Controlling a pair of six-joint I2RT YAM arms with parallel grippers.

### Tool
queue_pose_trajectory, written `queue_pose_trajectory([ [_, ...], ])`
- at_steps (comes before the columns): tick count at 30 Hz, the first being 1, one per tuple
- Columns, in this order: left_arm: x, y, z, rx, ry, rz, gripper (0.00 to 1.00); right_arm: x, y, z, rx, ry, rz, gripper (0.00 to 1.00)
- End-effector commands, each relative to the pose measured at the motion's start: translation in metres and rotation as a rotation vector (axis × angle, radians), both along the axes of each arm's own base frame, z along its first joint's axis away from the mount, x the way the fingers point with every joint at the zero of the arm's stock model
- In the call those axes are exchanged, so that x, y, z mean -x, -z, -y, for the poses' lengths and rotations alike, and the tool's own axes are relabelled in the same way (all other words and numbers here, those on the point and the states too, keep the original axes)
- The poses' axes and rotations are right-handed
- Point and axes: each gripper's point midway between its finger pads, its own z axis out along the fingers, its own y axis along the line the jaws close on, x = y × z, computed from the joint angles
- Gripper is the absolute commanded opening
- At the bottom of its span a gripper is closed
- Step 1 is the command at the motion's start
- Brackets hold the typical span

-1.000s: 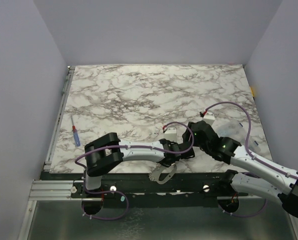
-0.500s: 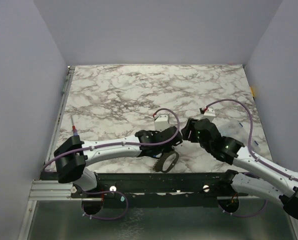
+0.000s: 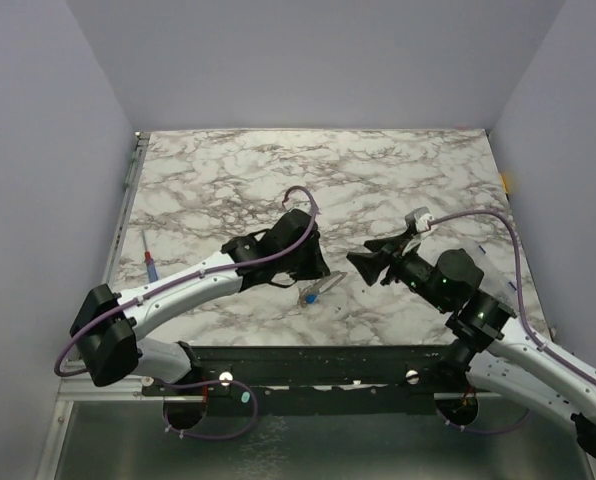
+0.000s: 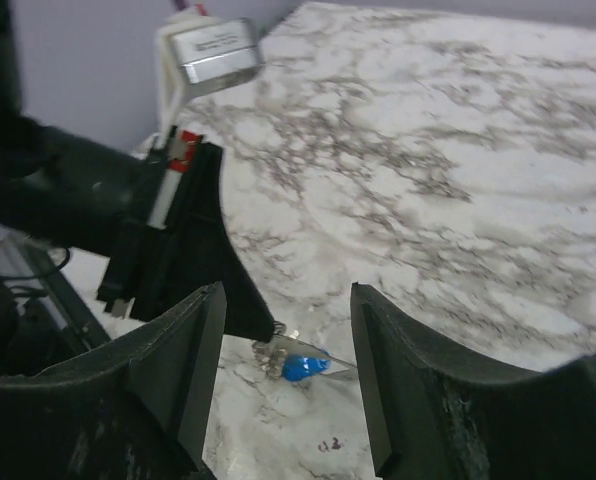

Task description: Put the keys on the keyring

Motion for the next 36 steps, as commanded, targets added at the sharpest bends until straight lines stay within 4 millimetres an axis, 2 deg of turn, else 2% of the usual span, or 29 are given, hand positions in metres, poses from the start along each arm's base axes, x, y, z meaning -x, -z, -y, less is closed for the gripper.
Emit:
queue_pose_trajectory([
  [1,0.013,-0.028,-0.001,0.084,0.162,-0.022,0.00,0.044,-0.037,-0.036,-0.065,-0.362,0.248,0.61],
  [2,0.012,-0.032,-0.003,0.090,0.173,-0.028,0.00,0.060,-0.040,-0.045,-0.077,-0.471,0.295,0.61],
  [4,0.012,-0.044,-0.007,0.105,0.200,-0.027,0.00,0.081,-0.034,-0.056,-0.070,-0.622,0.343,0.61],
  [7,0.013,-0.052,-0.017,0.086,0.229,-0.033,0.00,0.089,-0.020,-0.067,-0.033,-0.728,0.352,0.61],
  [11,0.018,-0.056,-0.035,0.039,0.256,-0.047,0.00,0.096,-0.014,-0.071,-0.011,-0.801,0.413,0.61],
  [18,0.029,-0.057,-0.053,0.002,0.301,-0.064,0.00,0.088,-0.005,-0.070,0.053,-0.774,0.585,0.62],
  [30,0.039,-0.068,-0.052,0.034,0.369,-0.051,0.00,0.072,0.024,-0.087,0.162,-0.827,0.495,0.61],
  [36,0.041,-0.067,-0.050,0.049,0.382,-0.047,0.00,0.063,0.029,-0.097,0.152,-0.822,0.499,0.56],
])
